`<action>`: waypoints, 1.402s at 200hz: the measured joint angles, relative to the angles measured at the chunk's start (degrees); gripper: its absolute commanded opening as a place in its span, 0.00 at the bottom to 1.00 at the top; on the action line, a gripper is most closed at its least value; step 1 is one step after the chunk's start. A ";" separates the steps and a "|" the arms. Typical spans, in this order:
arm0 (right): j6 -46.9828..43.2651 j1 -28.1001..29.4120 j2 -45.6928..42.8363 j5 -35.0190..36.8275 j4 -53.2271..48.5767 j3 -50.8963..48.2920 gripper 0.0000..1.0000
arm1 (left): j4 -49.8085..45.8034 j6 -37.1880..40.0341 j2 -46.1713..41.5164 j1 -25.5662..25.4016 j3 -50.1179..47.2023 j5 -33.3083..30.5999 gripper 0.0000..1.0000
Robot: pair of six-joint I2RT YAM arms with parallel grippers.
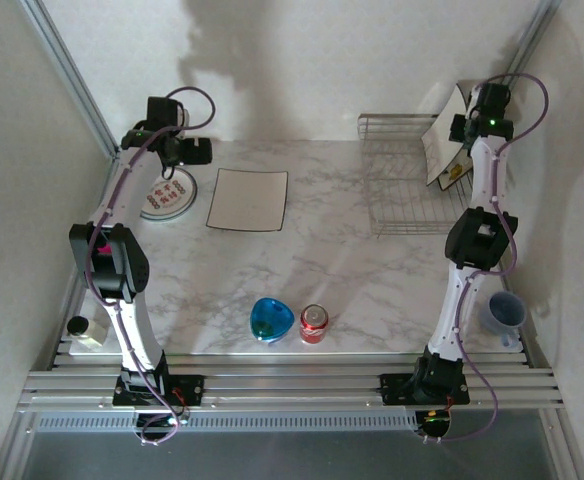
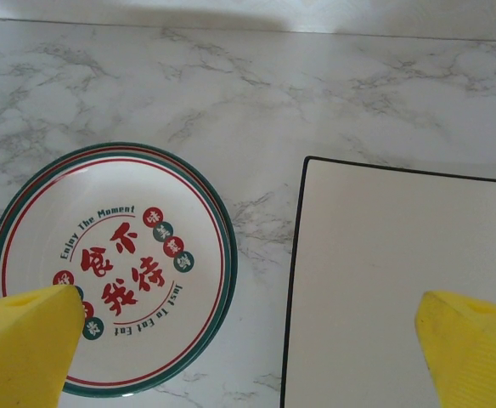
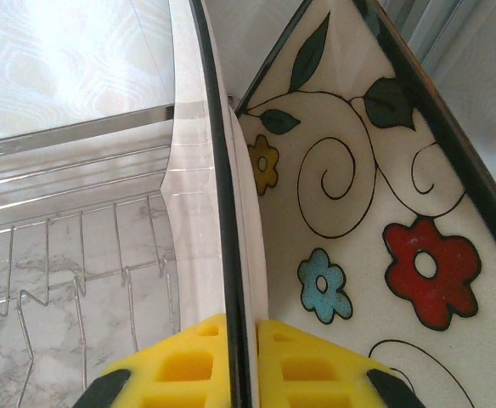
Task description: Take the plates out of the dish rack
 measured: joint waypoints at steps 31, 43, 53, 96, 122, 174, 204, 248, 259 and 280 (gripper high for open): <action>-0.09 0.52 -1.38 1.03 1.18 -2.27 0.00 | -0.11 0.00 0.00 0.00 -0.02 0.02 1.00; -0.26 0.83 -2.03 1.60 1.75 -3.37 0.00 | -0.11 0.00 0.00 0.00 -0.02 0.04 1.00; -0.44 1.07 -2.75 2.10 2.51 -4.68 0.00 | -0.11 0.00 0.00 0.00 -0.02 0.04 1.00; -1.09 1.88 -9.01 3.87 5.18 -14.25 0.00 | -0.11 -0.02 0.00 -0.11 -0.83 0.31 1.00; -1.51 2.34 -14.14 4.90 6.69 -21.46 0.00 | -0.09 -0.04 -0.04 -0.13 -1.68 0.57 1.00; -2.75 3.15 -22.32 8.07 9.33 -31.63 0.00 | 0.07 -0.24 -1.60 -0.15 -5.07 1.16 0.99; -4.09 3.30 -26.27 9.81 10.97 -34.58 0.00 | 0.07 -0.42 -2.78 -0.28 -6.19 1.33 1.00; -4.98 3.37 -31.19 11.13 12.85 -36.39 0.00 | 0.13 -0.61 -4.76 -0.68 -7.54 1.33 1.00; -5.16 3.54 -32.11 11.37 12.92 -36.39 0.00 | 0.11 -0.68 -5.42 -0.79 -8.33 1.33 1.00; -5.18 4.11 -33.88 11.45 12.72 -36.44 0.00 | 0.07 -1.07 -6.47 -1.09 -9.68 1.33 1.00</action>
